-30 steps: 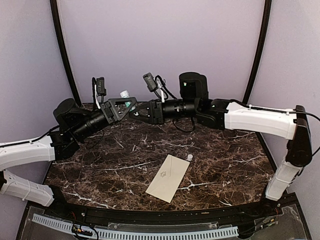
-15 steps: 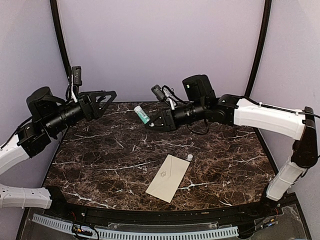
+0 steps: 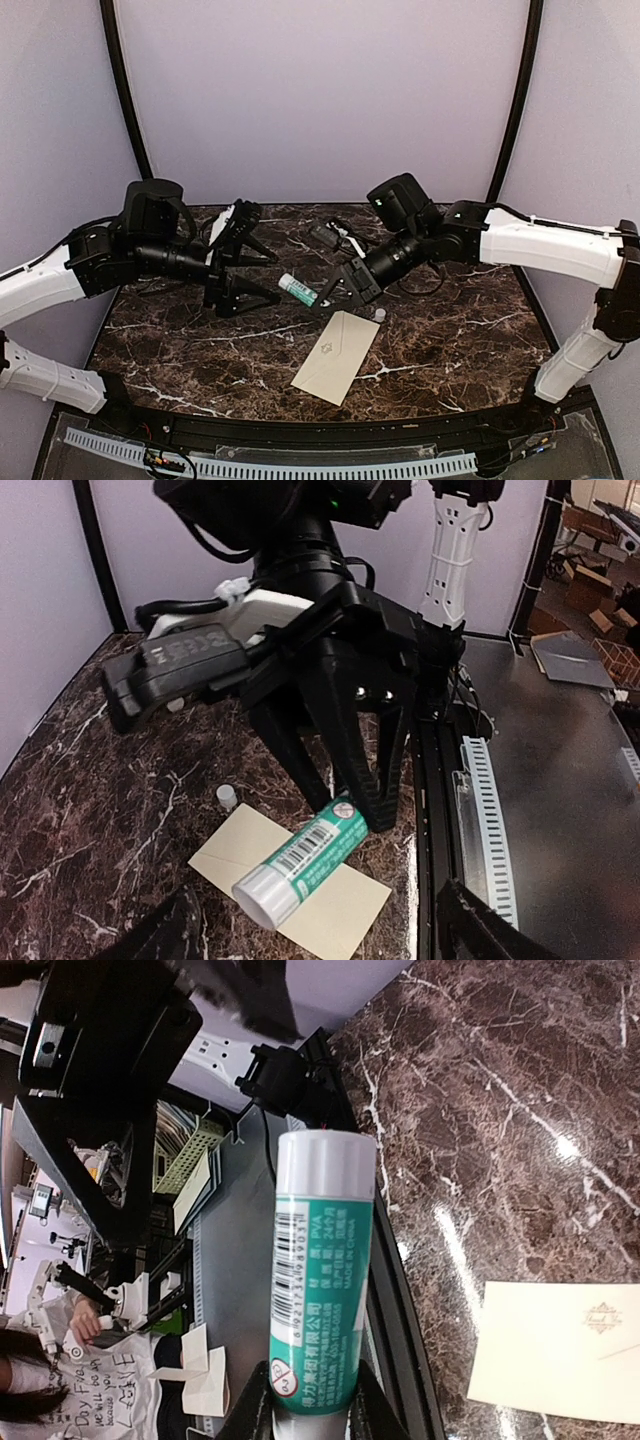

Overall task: Place the letter into the envelope and seal it
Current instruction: Adjust the solid glue.

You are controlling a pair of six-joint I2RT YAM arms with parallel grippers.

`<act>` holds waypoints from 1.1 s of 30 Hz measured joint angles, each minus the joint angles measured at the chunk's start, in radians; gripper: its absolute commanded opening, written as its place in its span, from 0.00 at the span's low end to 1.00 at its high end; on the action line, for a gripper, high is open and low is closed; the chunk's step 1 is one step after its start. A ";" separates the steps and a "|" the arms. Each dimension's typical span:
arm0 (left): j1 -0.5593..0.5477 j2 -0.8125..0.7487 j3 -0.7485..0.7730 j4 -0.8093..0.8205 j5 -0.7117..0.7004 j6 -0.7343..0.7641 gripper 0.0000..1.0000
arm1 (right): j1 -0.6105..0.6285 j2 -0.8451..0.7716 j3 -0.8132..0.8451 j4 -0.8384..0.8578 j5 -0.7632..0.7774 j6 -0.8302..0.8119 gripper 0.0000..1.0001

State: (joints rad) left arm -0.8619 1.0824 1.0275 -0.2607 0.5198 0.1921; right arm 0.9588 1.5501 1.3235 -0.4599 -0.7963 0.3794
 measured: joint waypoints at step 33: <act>-0.322 0.058 -0.080 -0.079 -0.292 0.232 0.45 | 0.042 0.196 0.210 -0.451 -0.175 -0.196 0.13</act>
State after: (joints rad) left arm -1.1835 1.1404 0.9470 -0.3401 0.2276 0.4236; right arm 1.0012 1.7458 1.5337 -0.9104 -0.9714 0.1829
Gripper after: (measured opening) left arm 0.496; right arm 0.195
